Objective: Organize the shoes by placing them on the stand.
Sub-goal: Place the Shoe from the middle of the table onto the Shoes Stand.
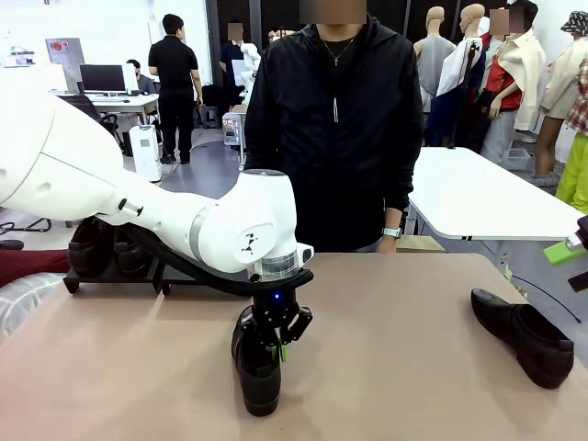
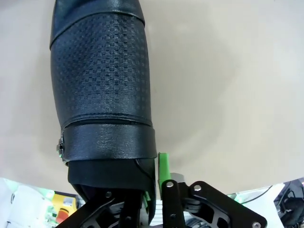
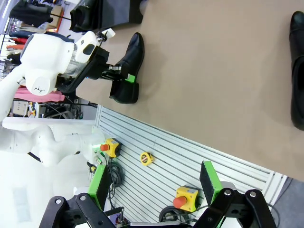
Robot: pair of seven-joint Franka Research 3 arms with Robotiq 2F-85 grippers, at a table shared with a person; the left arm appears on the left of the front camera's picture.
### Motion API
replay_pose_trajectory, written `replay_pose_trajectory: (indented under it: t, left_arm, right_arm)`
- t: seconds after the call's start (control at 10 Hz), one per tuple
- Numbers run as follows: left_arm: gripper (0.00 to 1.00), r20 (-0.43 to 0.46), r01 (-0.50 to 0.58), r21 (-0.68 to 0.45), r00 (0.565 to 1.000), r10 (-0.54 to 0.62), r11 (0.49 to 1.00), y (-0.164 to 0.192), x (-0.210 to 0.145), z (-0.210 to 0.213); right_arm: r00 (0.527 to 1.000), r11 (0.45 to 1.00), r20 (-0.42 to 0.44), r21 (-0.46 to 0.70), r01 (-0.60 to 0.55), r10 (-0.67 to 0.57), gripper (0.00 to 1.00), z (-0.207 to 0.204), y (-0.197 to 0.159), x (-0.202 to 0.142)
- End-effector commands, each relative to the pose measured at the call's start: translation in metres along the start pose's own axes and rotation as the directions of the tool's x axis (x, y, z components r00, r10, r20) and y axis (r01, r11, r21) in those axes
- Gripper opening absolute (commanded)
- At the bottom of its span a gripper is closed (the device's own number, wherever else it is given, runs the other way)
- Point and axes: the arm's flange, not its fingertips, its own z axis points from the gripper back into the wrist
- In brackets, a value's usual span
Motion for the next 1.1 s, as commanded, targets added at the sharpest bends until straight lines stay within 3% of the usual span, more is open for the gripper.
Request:
replay_pose_trajectory:
  t: [0.0, 0.2, 0.3, 0.5, 0.6, 0.8, 1.0]
  left_arm:
    - [0.00, 0.021, -0.021, 0.032, 1.000, 0.021, 0.999, -0.005, -0.001, 0.007]
    - [0.00, 0.029, -0.002, 0.053, 1.000, 0.000, 0.999, -0.003, -0.009, 0.021]
    - [0.00, 0.016, 0.072, 0.063, 0.997, -0.073, 0.995, 0.005, -0.023, 0.041]
    - [0.00, 0.110, 0.250, 0.123, 0.958, -0.264, 0.960, 0.032, -0.074, 0.095]
    - [0.00, 0.189, 0.328, 0.116, 0.919, -0.345, 0.937, 0.049, -0.102, 0.117]
    - [0.00, 0.336, 0.299, 0.165, 0.879, -0.339, 0.940, 0.085, -0.116, 0.140]
    - [0.00, 0.461, 0.194, 0.197, 0.847, -0.266, 0.961, 0.132, -0.096, 0.155]
  right_arm:
    - [1.000, 1.000, -0.011, -0.008, -0.017, 0.017, 1.00, 0.004, -0.001, 0.000]
    - [1.000, 1.000, -0.011, -0.008, -0.017, 0.017, 1.00, 0.004, -0.001, 0.000]
    - [1.000, 1.000, -0.011, -0.008, -0.017, 0.017, 1.00, 0.004, -0.001, 0.000]
    - [1.000, 1.000, -0.011, -0.008, -0.017, 0.017, 1.00, 0.004, -0.001, 0.000]
    - [1.000, 1.000, -0.011, -0.008, -0.017, 0.017, 1.00, 0.004, -0.001, 0.000]
    - [1.000, 1.000, -0.011, -0.008, -0.017, 0.017, 1.00, 0.004, -0.001, 0.000]
    - [1.000, 1.000, -0.011, -0.008, -0.017, 0.017, 1.00, 0.004, -0.001, 0.000]
